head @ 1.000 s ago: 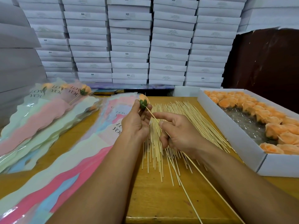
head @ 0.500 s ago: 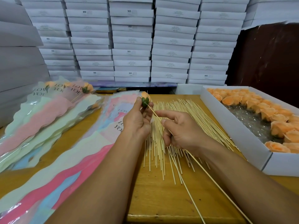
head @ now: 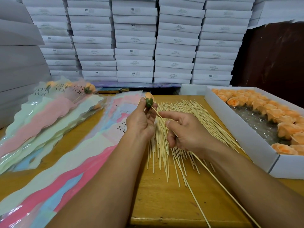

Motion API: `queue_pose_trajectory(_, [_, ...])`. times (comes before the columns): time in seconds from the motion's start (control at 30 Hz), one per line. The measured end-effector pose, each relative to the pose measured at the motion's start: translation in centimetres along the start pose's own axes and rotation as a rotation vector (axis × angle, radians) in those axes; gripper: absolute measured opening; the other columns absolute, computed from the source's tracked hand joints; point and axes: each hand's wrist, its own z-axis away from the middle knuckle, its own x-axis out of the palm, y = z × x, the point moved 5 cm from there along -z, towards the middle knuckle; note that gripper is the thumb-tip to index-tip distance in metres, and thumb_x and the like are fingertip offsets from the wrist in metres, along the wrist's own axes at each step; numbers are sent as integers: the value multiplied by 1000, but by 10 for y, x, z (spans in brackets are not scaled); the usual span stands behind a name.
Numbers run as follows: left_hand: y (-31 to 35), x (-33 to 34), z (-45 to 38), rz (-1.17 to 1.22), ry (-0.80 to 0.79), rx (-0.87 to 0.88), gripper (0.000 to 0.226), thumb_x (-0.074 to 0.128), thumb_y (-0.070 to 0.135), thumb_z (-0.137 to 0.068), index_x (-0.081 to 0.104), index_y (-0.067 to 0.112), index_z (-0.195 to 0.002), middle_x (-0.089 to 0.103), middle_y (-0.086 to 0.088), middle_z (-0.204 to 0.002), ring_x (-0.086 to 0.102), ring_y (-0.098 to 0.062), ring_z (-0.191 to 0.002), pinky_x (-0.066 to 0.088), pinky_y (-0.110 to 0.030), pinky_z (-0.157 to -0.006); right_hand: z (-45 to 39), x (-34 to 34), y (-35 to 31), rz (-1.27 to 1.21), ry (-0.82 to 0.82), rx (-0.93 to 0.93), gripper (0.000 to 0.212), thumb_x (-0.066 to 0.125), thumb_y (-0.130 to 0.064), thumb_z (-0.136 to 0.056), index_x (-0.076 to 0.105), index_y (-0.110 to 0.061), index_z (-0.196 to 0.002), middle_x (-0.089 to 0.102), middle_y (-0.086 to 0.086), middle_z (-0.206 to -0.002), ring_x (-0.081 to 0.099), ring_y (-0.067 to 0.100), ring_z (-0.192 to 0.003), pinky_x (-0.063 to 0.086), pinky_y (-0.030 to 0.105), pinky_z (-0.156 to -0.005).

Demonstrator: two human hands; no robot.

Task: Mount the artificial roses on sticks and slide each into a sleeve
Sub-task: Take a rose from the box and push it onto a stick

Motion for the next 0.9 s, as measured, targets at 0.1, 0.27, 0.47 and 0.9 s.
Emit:
queue_pose_trajectory(0.1, [0, 0, 0, -4, 2, 4, 19, 61, 17, -99, 62, -2, -102, 67, -17, -85, 65, -16, -67, 56, -19, -56, 0, 0, 0, 10, 4, 1, 39, 44, -15, -106, 53, -27, -142, 62, 5, -51, 47, 7, -40, 38, 18, -40])
queue_pose_trajectory(0.27, [0, 0, -1, -15, -1, -1, 17, 62, 16, -98, 63, -1, -98, 67, -15, -81, 64, -16, -65, 55, -19, -57, 0, -1, 0, 15, 9, 3, 39, 44, -15, -106, 53, -28, -141, 62, 5, -51, 47, 7, -39, 37, 18, -40])
queue_pose_trajectory(0.47, [-1, -1, -3, -39, -13, 2, 17, 62, 15, -98, 62, 0, -106, 65, -14, -82, 63, -15, -65, 53, -16, -53, -1, -1, 1, 27, 21, 13, 39, 43, -15, -105, 53, -27, -142, 62, 5, -50, 45, 6, -38, 37, 17, -40])
queue_pose_trajectory(0.9, [-2, 0, -5, -147, -65, 81, 46, 65, 14, -95, 53, -5, -135, 64, -16, -93, 63, -13, -61, 49, -17, -52, 1, 0, -1, 30, 33, 19, 30, 42, -14, -106, 67, -30, -102, 61, 4, -50, 43, 10, -40, 36, 21, -41])
